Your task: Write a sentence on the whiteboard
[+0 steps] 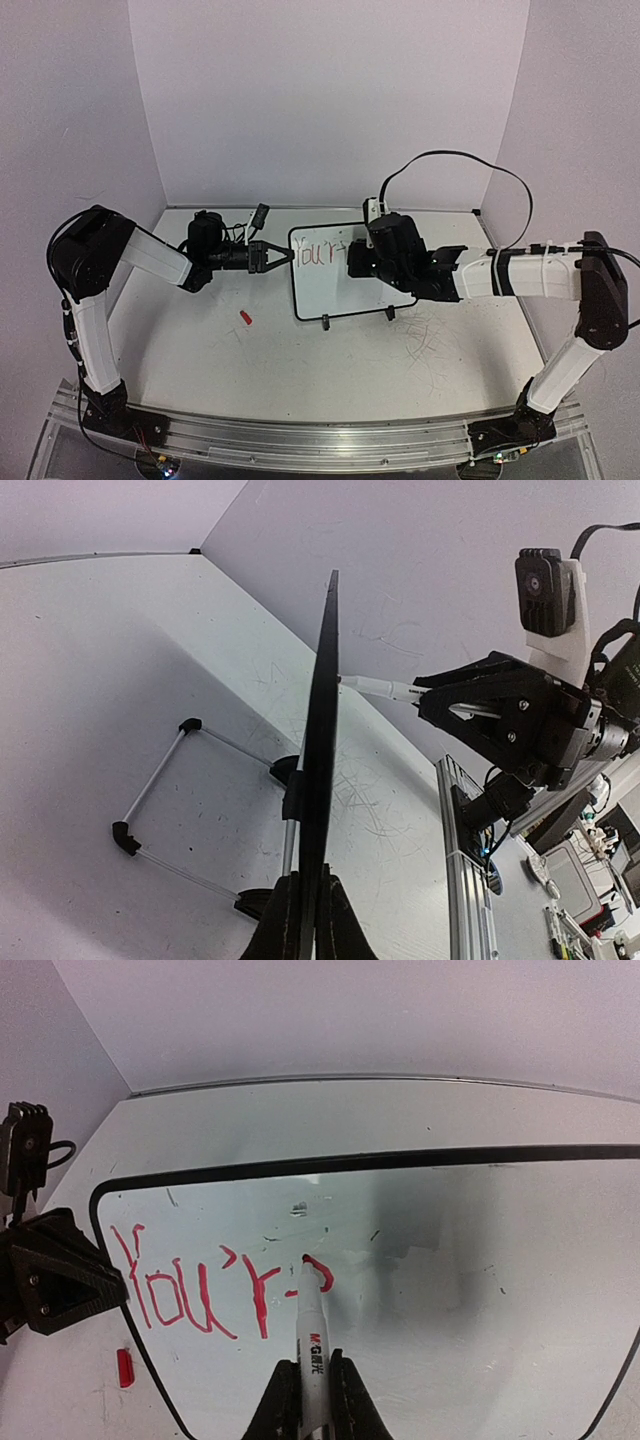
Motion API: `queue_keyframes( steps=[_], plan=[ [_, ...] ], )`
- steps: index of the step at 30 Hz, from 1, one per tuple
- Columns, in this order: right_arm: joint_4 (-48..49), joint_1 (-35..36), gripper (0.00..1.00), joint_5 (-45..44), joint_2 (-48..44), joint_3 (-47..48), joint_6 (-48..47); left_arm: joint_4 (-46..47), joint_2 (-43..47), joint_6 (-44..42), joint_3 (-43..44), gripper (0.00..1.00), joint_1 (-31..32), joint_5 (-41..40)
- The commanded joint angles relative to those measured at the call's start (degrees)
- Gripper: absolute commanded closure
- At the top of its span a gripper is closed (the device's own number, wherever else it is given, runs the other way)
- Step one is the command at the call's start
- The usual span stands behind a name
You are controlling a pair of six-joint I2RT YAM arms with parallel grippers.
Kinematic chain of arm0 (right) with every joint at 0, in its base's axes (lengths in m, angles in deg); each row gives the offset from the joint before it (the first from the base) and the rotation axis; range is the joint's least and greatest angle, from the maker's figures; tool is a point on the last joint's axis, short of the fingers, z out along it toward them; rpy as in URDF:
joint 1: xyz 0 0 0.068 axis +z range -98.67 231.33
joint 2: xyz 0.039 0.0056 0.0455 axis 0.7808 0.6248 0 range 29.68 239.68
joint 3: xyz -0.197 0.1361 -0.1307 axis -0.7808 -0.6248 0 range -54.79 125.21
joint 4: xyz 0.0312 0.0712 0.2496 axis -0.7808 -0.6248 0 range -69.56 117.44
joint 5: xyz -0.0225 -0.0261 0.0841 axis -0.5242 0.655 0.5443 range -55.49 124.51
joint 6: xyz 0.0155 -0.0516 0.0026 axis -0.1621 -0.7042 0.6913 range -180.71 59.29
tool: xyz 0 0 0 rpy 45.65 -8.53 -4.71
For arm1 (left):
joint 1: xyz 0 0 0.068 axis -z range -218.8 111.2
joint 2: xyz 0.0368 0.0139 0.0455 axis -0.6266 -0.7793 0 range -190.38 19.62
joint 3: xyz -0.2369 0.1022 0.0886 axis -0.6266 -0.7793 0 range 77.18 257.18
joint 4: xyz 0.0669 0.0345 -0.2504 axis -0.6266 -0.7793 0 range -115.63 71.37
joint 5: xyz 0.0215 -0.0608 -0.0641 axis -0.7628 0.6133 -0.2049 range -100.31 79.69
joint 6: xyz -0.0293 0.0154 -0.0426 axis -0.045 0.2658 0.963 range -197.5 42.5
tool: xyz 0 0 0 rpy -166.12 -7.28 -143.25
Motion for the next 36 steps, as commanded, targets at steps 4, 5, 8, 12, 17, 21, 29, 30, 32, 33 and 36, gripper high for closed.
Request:
queue_keyframes(
  steps=[4,5,8,12,17,21,29,30,32,33,36],
  plan=[
    [1.04,-0.37,1.0,0.95,1.43,1.58,-0.28,-0.4,3.39,-0.27,1.88,1.0,0.82,2.07],
    [0.97,-0.32,1.0,1.01,1.43,1.47,-0.15,-0.4,3.38,-0.27,1.9,1.0,0.82,2.07],
    [0.71,-0.09,1.0,1.16,1.5,1.3,0.23,-0.34,3.38,-0.27,2.01,1.0,0.82,2.11],
    [0.27,0.11,1.0,1.22,1.34,0.84,0.74,-0.47,3.54,-0.33,1.94,1.0,0.86,2.07],
    [-0.17,0.36,1.0,1.43,1.24,0.26,1.29,-0.53,3.55,-0.53,1.82,1.0,0.81,2.02],
    [-0.47,0.52,1.0,1.45,1.14,-0.18,1.74,-0.64,3.43,-0.53,1.96,1.0,0.82,2.02],
    [-1.25,0.75,1.0,1.09,0.42,-1.11,2.59,-0.7,3.35,-0.53,2.09,1.0,0.82,2.0],
    [-1.32,0.78,1.0,1.11,0.38,-1.29,2.75,-0.72,3.31,-0.53,2.15,1.0,0.82,1.98],
    [-1.44,0.84,1.0,1.15,0.32,-1.65,3.05,-0.77,3.31,-0.53,2.21,1.0,0.82,2.03],
    [-1.48,0.88,1.0,1.16,0.29,-1.79,3.18,-0.79,3.31,-0.53,2.28,1.0,0.82,2.04],
    [-1.59,1.02,1.0,1.14,0.19,-2.28,3.51,-0.79,3.14,-0.53,2.41,1.0,0.82,2.04]
  ],
)
